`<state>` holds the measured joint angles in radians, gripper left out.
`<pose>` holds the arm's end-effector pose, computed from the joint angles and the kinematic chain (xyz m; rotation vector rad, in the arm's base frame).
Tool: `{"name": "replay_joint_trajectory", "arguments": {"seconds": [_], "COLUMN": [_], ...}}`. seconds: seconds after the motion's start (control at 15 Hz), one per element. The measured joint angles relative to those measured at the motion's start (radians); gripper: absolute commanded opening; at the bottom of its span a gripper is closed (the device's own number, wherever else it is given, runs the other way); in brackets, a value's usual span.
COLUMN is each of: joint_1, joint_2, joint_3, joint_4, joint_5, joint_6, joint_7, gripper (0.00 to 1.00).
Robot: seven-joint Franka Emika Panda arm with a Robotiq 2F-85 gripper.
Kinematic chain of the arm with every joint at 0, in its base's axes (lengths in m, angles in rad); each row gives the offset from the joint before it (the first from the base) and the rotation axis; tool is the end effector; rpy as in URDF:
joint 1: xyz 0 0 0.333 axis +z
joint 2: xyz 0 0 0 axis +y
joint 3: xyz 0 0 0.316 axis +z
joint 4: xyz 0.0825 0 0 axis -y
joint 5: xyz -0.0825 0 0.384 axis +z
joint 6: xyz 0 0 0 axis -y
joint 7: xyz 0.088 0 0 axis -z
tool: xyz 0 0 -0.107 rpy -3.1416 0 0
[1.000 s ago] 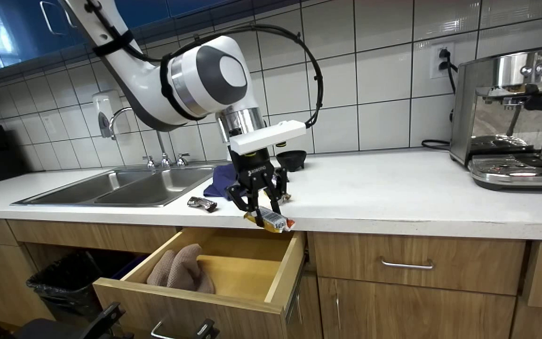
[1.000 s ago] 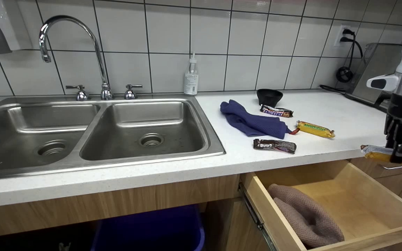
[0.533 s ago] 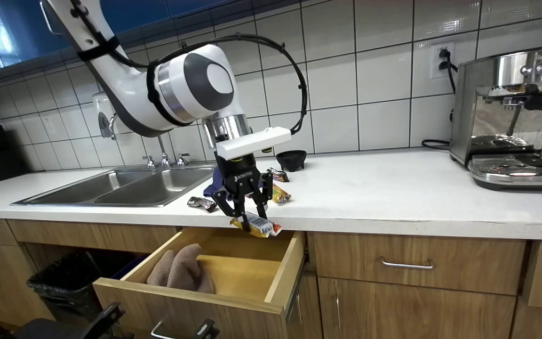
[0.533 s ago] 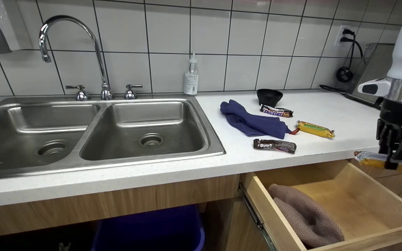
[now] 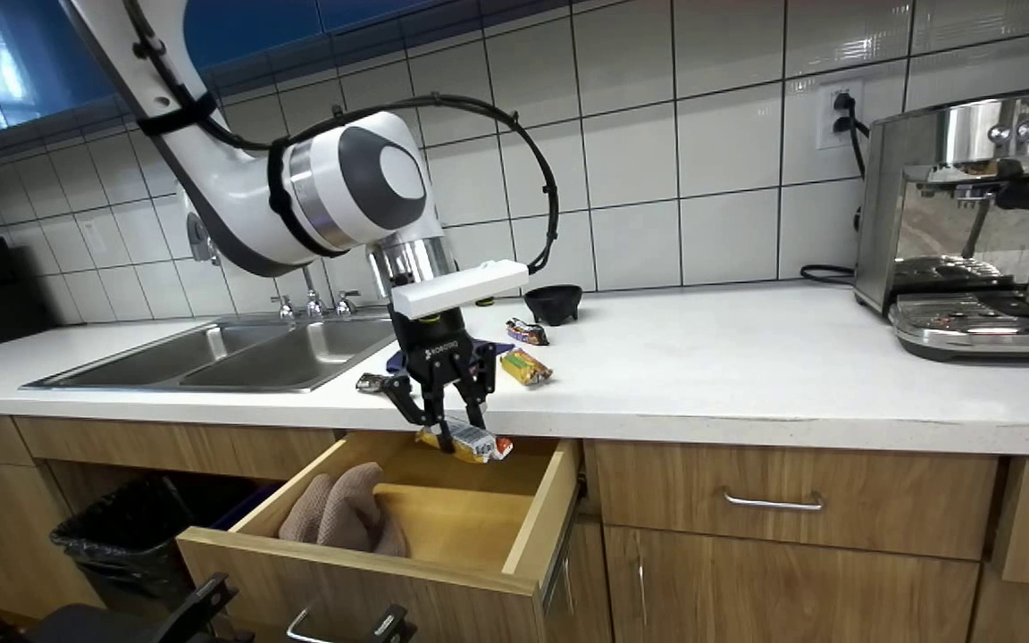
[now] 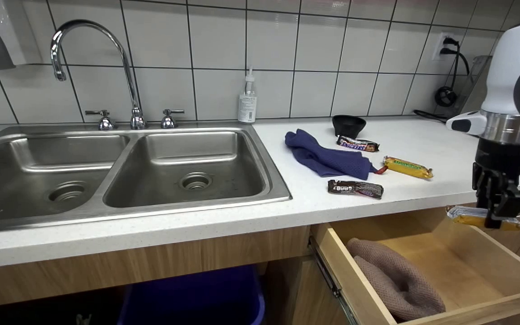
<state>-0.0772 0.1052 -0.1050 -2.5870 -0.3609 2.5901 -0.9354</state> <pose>0.4258 -0.0728 0.2128 2.6033 1.5449 -0.2788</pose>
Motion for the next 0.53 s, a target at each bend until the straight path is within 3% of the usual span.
{"name": "replay_joint_trajectory", "arguments": {"seconds": [0.53], "joint_1": [0.011], "joint_2": [0.09], "joint_3": [0.005], "joint_4": [0.03], "joint_5": [-0.034], "joint_6": [0.034], "joint_7": [0.056], "gripper": [0.18]}}
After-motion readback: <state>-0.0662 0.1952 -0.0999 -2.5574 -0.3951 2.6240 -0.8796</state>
